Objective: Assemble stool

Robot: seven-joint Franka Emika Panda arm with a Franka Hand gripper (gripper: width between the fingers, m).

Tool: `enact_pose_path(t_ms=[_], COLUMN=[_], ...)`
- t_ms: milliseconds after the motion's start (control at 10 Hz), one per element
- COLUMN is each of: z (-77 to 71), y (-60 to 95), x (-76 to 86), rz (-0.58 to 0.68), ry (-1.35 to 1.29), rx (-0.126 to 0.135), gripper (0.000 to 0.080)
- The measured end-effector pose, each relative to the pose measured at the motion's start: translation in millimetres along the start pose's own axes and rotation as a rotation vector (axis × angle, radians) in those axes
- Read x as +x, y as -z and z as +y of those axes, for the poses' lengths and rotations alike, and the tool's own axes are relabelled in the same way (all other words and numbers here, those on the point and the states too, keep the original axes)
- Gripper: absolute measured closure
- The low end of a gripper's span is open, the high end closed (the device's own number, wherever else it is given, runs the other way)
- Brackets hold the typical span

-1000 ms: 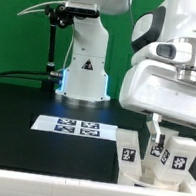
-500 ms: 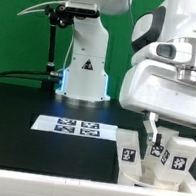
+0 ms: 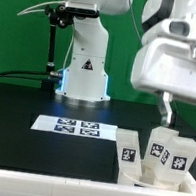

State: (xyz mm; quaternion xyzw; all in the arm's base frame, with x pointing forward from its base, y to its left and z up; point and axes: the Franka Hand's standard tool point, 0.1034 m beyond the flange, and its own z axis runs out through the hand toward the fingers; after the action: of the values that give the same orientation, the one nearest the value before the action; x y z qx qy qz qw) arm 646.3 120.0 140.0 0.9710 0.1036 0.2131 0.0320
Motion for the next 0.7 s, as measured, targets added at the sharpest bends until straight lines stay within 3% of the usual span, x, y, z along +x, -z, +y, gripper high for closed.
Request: enact_pose_path(t_ms=[100, 400, 700], z=[4.8, 24.7, 25.1], y=[2.9, 5.9, 3.3], x=[-2.9, -9.0, -4.6], rz=[-0.074, -0.371, -0.41], ry=[-0.026, -0.03, -0.03], rx=[0.027, 0.062, 0.049], gripper=[0.015, 0.015, 0.015])
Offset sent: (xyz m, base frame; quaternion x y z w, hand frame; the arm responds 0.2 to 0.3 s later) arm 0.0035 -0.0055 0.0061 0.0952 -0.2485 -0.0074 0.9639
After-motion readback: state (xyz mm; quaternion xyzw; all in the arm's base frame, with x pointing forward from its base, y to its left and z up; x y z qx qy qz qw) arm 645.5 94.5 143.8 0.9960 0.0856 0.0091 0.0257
